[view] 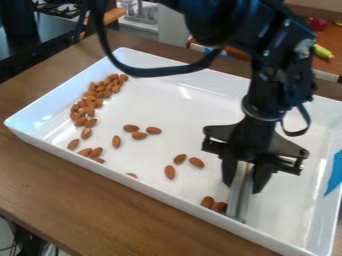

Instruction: Sweep into pile

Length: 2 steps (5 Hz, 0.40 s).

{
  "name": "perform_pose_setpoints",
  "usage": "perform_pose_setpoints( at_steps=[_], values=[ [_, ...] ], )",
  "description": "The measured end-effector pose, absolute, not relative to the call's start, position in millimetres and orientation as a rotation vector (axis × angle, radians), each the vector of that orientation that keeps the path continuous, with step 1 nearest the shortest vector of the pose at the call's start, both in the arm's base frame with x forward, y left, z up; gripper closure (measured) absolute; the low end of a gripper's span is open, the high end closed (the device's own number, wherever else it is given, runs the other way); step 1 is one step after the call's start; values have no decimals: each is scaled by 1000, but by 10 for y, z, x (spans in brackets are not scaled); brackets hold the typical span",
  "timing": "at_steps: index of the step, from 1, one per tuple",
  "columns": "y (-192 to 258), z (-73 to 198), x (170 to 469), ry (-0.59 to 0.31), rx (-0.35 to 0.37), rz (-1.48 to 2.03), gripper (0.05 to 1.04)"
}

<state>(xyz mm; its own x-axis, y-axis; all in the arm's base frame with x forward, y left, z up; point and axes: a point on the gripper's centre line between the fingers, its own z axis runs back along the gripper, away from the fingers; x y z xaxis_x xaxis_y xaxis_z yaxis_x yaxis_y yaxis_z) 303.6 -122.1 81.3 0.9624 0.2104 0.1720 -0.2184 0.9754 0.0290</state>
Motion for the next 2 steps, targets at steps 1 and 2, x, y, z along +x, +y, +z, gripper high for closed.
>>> perform_pose_setpoints(
  at_steps=[1, 2],
  values=[
    [-942, 814, 2995, -186, 47, 219, 699],
    [-670, 787, 2991, -196, 56, 217, 699]
  ],
)
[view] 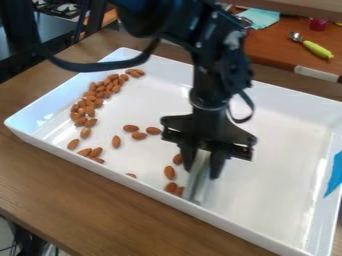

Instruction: Sweep into pile

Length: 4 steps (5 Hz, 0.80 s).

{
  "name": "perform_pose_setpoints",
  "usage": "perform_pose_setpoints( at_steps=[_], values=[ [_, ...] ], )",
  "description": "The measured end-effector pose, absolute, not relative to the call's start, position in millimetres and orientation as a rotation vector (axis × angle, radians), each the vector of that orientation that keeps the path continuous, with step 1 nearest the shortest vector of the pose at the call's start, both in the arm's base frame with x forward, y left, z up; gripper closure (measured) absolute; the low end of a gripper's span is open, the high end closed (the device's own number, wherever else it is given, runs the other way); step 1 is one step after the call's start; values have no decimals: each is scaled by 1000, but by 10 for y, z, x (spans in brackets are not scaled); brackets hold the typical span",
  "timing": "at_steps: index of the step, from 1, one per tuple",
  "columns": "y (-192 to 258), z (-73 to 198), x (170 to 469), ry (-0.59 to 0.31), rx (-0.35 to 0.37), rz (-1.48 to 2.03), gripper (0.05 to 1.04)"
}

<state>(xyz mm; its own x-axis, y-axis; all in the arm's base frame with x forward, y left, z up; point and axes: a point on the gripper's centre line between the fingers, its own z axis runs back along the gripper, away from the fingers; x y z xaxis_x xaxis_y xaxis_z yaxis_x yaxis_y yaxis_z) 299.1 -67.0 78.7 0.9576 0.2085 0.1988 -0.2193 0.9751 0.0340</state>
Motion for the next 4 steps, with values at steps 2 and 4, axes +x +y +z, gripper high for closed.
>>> perform_pose_setpoints(
  at_steps=[2, 4],
  values=[
    [-339, 765, 3052, -235, 111, 133, 699],
    [142, 754, 3218, -216, 240, 74, 699]
  ],
)
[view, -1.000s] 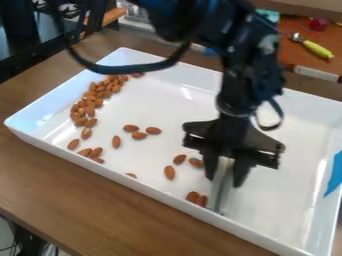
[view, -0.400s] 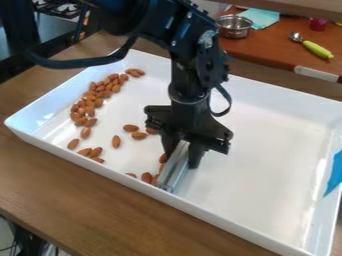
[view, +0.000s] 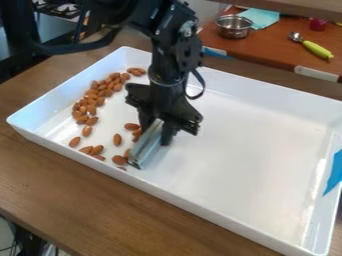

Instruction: Sweep into pile

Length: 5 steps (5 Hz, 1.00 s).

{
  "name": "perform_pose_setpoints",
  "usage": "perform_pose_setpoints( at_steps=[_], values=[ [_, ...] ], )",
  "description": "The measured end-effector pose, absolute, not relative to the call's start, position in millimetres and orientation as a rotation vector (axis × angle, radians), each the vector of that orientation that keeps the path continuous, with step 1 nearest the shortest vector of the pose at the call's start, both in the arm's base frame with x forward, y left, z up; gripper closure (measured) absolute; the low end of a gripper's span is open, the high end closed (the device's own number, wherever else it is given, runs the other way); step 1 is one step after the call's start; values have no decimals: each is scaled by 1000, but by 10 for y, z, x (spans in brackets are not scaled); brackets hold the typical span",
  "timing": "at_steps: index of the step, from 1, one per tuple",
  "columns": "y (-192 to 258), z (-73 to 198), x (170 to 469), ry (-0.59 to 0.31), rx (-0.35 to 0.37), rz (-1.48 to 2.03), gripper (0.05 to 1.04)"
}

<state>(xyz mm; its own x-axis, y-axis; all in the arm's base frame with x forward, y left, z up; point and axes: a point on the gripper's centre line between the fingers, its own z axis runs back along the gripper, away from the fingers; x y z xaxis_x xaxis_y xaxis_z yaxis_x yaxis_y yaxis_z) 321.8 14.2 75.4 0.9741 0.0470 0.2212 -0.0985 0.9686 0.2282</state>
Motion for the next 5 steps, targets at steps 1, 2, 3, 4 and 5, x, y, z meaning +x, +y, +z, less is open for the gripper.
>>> perform_pose_setpoints(
  at_steps=[1, 2, 3, 4, 5],
  values=[
    [344, 755, 3264, -177, 308, 36, 699],
    [568, 745, 3170, -93, 351, 14, 699],
    [779, 754, 3119, -55, 373, 26, 699],
    [981, 766, 3109, -51, 393, 14, 699],
    [1004, 763, 3083, -42, 360, 24, 699]
  ],
)
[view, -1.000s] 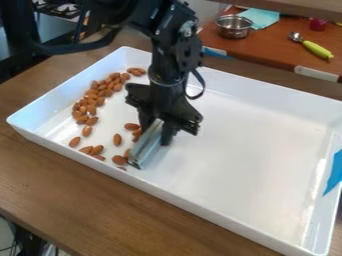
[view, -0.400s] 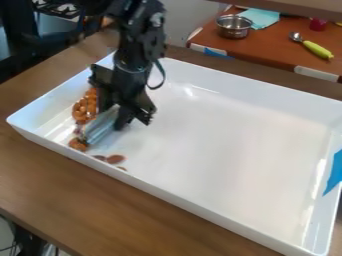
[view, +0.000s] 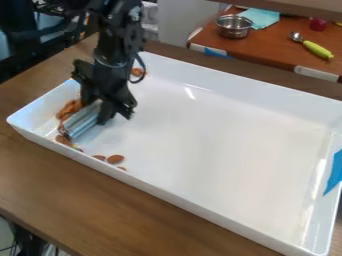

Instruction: Sweep into pile

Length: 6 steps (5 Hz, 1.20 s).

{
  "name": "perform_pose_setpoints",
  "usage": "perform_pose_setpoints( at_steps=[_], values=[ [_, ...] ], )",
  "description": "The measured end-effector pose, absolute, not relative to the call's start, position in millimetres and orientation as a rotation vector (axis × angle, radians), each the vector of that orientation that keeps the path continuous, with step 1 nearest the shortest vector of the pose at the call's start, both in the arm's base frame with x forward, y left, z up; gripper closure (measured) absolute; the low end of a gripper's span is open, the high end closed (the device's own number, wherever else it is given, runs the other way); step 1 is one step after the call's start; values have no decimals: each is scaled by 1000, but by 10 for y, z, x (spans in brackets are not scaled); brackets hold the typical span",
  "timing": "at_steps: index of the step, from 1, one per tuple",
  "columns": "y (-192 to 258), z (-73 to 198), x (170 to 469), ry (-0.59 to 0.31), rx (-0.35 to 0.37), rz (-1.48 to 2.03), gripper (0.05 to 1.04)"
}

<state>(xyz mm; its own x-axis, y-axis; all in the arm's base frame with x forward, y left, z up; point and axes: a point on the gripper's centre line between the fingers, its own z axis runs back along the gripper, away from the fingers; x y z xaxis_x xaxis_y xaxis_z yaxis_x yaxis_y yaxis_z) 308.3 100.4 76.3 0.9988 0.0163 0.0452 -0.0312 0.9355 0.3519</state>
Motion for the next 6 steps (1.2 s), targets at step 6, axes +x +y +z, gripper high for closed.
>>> perform_pose_setpoints(
  at_steps=[6],
  values=[
    [-201, 910, 3016, -151, 161, 167, 699]
  ],
)
